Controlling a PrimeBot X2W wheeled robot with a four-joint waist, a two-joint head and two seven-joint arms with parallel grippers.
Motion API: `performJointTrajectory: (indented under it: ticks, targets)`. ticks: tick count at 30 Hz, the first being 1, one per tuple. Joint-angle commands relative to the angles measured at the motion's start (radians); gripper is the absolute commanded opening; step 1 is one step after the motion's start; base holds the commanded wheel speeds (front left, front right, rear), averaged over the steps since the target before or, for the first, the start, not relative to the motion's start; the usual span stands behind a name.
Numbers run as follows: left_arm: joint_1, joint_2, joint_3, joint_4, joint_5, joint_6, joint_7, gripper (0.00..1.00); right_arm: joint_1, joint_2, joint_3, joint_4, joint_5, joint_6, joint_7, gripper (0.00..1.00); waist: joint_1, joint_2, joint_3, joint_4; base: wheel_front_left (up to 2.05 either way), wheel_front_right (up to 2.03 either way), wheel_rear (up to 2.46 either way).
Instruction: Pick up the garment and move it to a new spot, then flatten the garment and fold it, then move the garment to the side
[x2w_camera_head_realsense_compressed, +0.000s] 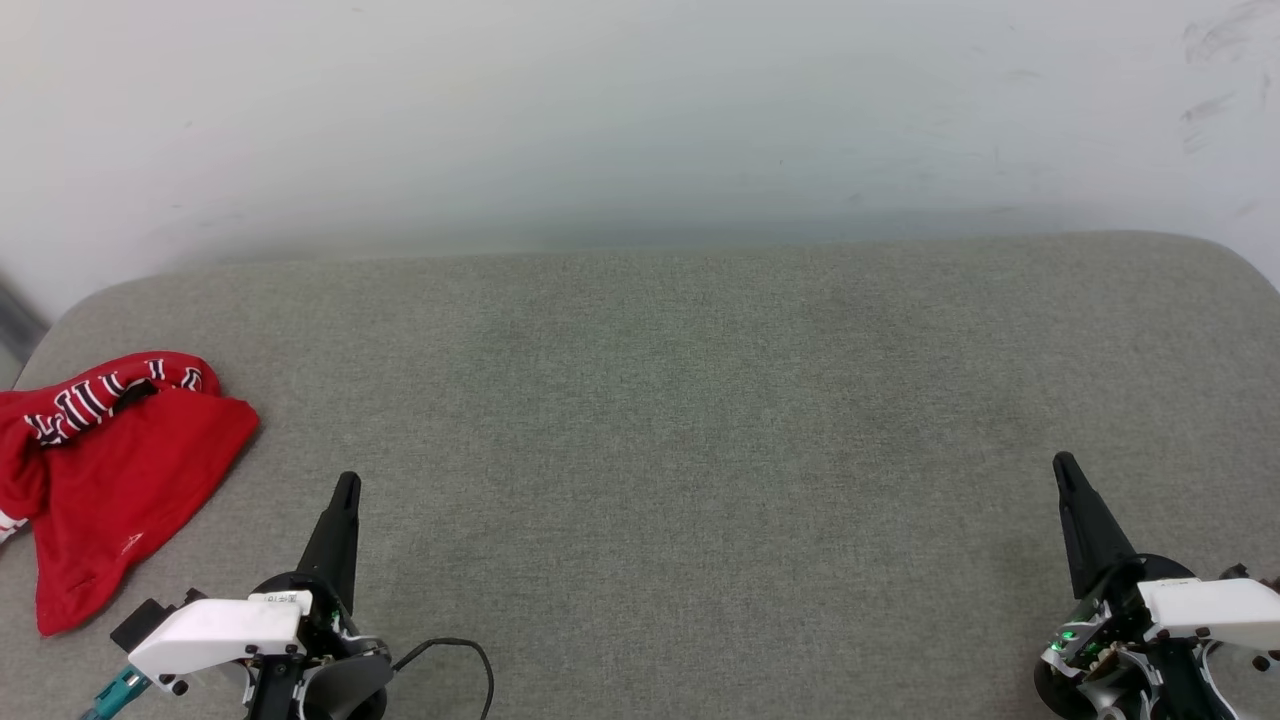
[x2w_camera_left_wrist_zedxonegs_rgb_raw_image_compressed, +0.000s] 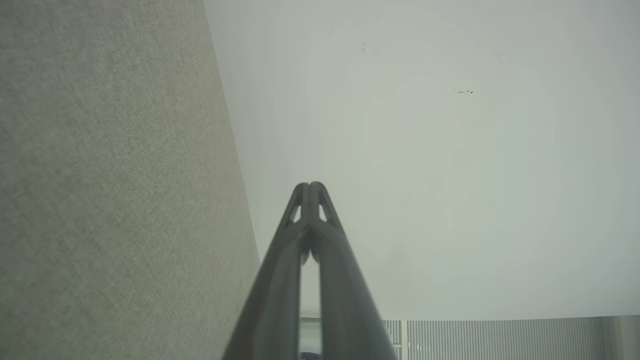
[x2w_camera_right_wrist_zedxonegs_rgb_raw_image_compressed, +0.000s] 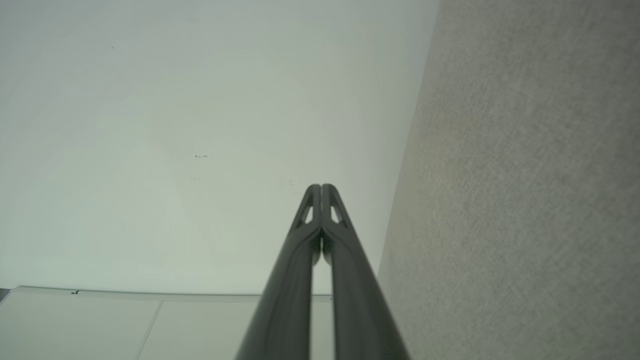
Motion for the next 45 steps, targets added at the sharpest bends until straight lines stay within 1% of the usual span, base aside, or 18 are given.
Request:
performJointTrajectory:
  ticks: [1,24,25,29,36,45]
  targets:
    - [-0.006,-0.002,0.003,0.0,0.004,-0.003,0.003,0.0,-0.011,0.003,0.0,0.001,-0.005,0.0,0.001,0.0,0.0,0.0,0.0,0.0,0.0,0.0,0.0]
    - [-0.006,-0.002,0.003,0.0,0.004,-0.003,0.003,0.0,-0.011,0.003,0.001,0.001,-0.004,0.0,0.001,0.0,0.0,0.0,0.0,0.0,0.0,0.0,0.0]
    - [0.0,0.0,0.0,0.0,0.0,0.0,0.0,1.0,0.0,0.0,0.0,0.0,0.0,0.0,0.0,1.0,0.0,0.0,0.0,0.0,0.0,0.0,0.0]
    - [0.025,-0.003,-0.006,0.025,0.002,0.0,-0.005,1.0,0.026,0.0,0.003,0.025,-0.001,0.0,-0.003,1.0,0.0,0.0,0.0,0.0,0.0,0.0,0.0]
    - [0.041,-0.002,-0.013,0.0,0.031,0.0,-0.036,1.0,0.035,0.001,0.017,0.014,-0.023,0.0,-0.034,1.0,0.0,0.0,0.001,-0.001,0.0,0.0,0.0]
    - [0.065,-0.002,-0.005,-0.041,0.081,0.0,-0.079,1.0,0.039,0.001,0.015,0.011,-0.116,0.0,-0.077,1.0,0.0,0.0,0.003,-0.003,0.0,0.0,0.0]
